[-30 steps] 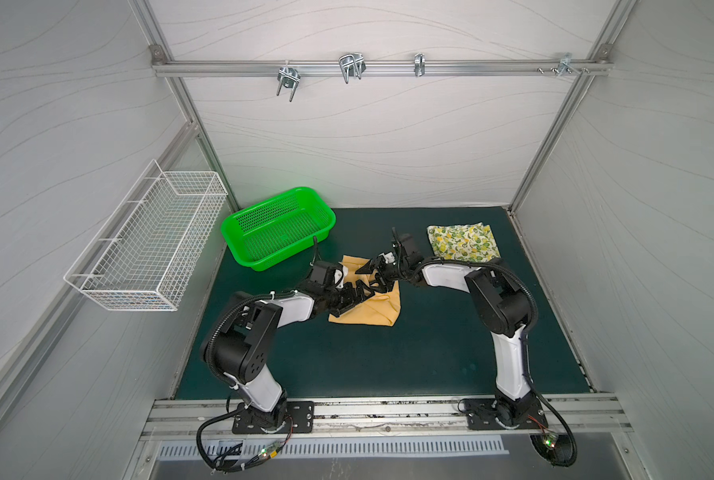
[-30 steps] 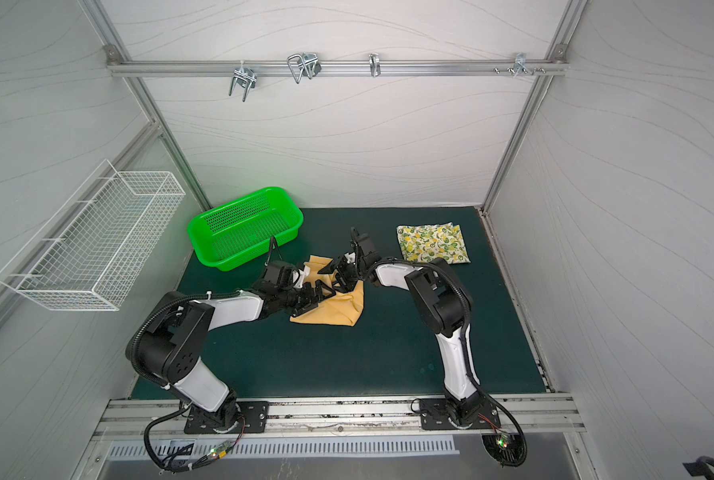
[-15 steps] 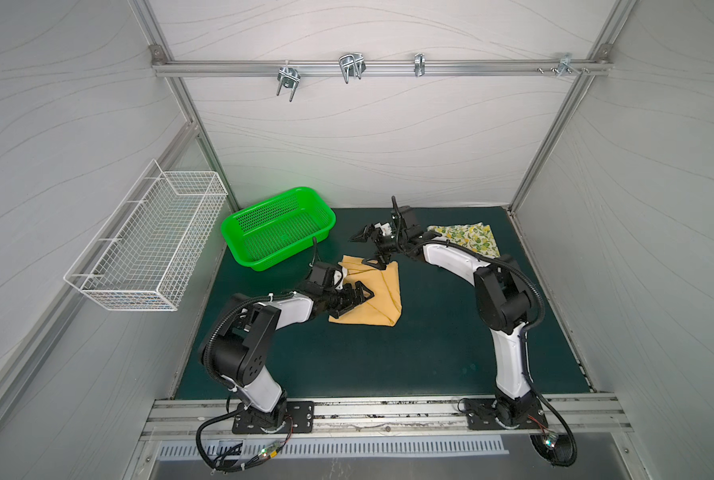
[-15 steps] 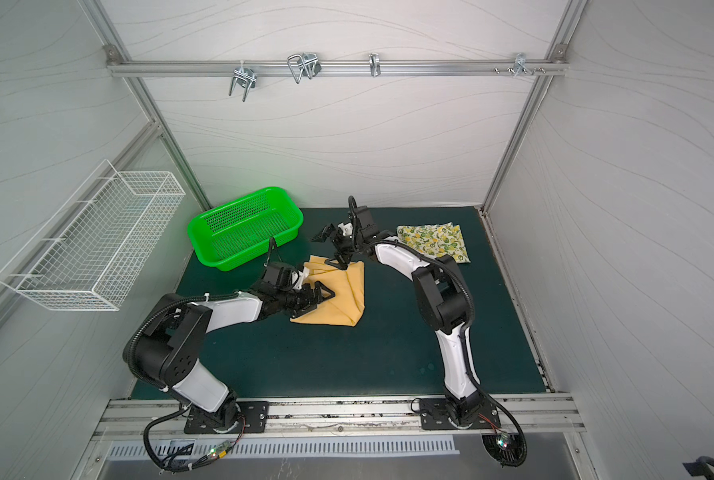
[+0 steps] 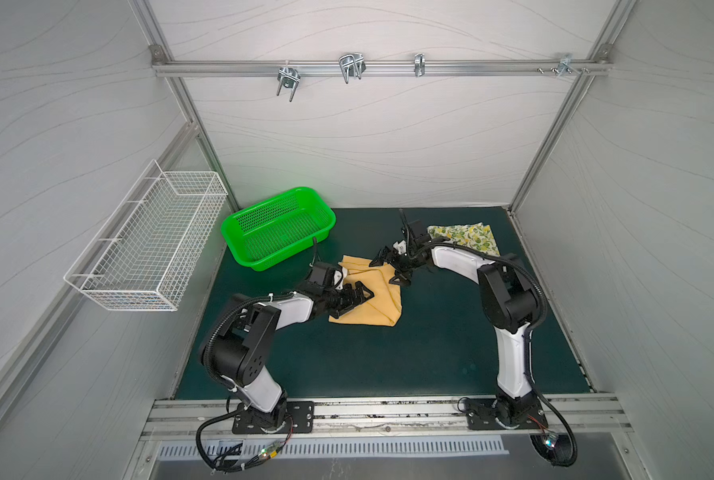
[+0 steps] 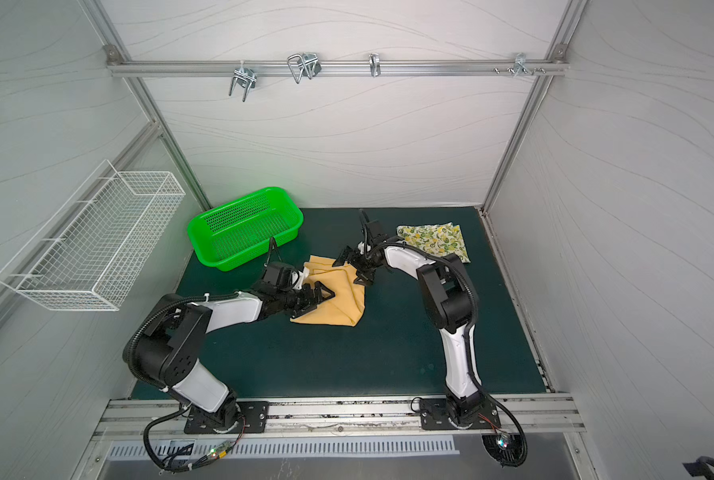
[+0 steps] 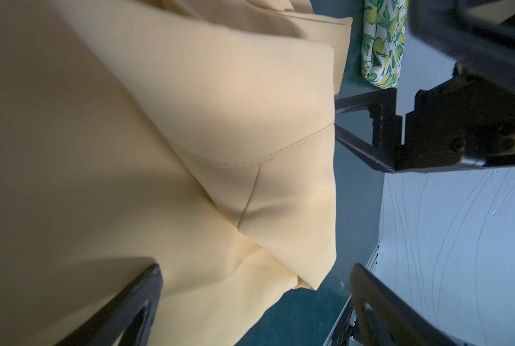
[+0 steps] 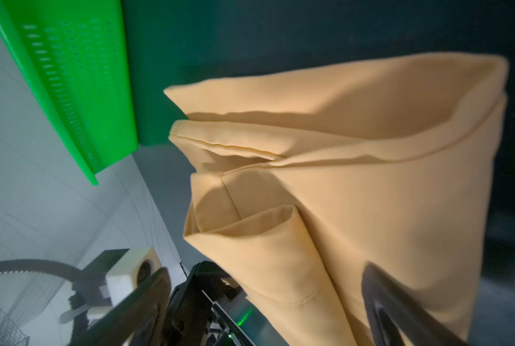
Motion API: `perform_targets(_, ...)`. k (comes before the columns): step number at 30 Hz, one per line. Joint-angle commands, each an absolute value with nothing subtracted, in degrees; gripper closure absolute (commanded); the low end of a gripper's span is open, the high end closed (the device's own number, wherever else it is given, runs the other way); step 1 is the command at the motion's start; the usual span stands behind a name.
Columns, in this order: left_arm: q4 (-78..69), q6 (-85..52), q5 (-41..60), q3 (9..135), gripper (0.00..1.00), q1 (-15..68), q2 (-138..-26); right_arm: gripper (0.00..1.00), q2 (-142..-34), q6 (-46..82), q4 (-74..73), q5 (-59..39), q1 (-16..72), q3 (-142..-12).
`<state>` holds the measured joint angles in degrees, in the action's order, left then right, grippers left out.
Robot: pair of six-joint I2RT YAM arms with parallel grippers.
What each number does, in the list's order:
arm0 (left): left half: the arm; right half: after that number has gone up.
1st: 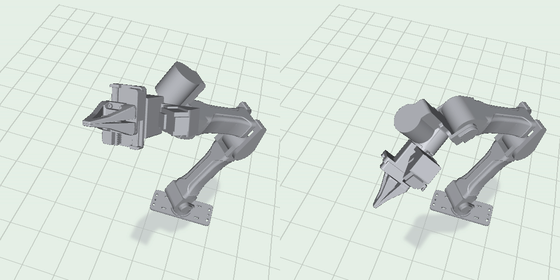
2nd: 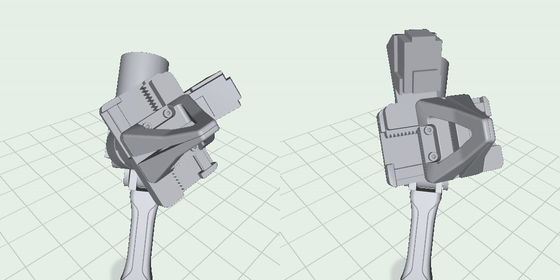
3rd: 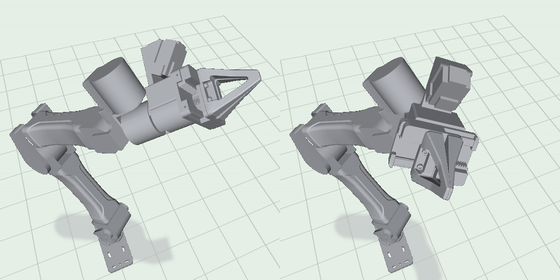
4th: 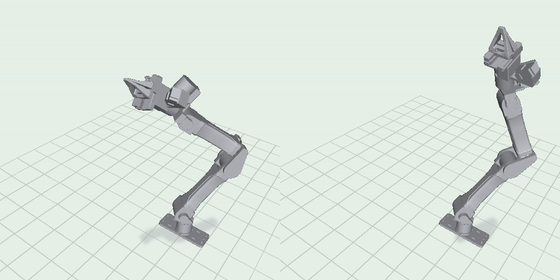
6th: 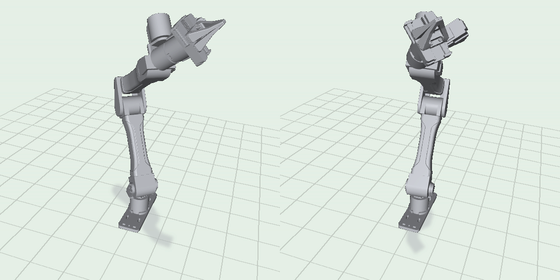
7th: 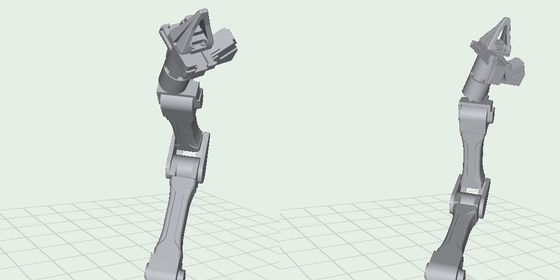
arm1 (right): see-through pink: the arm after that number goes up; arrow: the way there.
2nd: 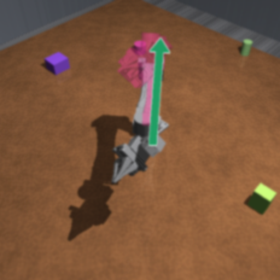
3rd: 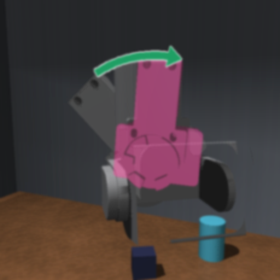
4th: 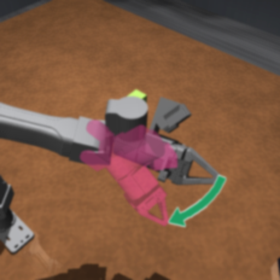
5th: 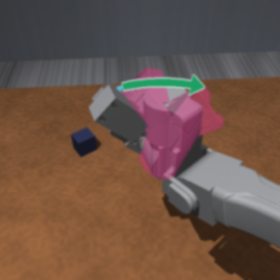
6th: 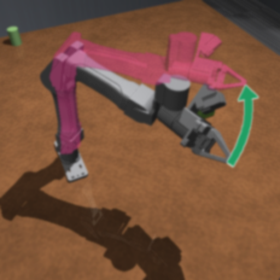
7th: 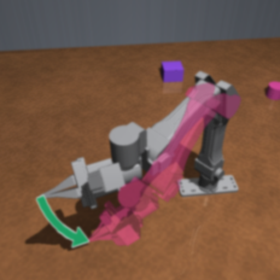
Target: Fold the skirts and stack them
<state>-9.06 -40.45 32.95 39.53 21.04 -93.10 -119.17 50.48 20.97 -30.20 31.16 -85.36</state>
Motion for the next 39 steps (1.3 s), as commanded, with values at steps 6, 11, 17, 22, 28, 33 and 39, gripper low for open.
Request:
perform_targets(6,-4.2,-39.3,30.3,40.3,0.02,20.9,-94.9,0.01,-114.1,54.7,12.6,-32.9,34.2,-81.0)
perform_targets(11,-3.7,-39.1,30.1,40.7,0.02,20.9,-94.9,0.01,-112.6,56.7,10.3,-34.5,35.2,-79.7)
perform_targets(17,-2.6,-38.6,29.7,41.3,0.02,20.9,-94.6,0.01,-110.0,60.0,4.8,-35.2,36.7,-75.4)
perform_targets(22,-2.2,-38.9,29.6,40.8,0.02,20.9,-93.1,0.01,-109.0,61.9,1.5,-35.5,37.9,-73.0)
perform_targets(28,0.0,-39.3,29.3,39.9,0.02,20.9,-87.8,0.01,-108.0,63.3,-0.9,-35.5,39.2,-71.0)
perform_targets(33,0.7,-40.3,30.2,38.8,0.02,20.9,-83.6,0.01,-107.6,63.9,-2.2,-35.2,40.0,-69.6)
perform_targets(39,1.2,-41.3,30.5,36.8,0.02,21.0,-79.4,0.01,-107.9,65.0,-4.6,-34.2,41.4,-67.5)
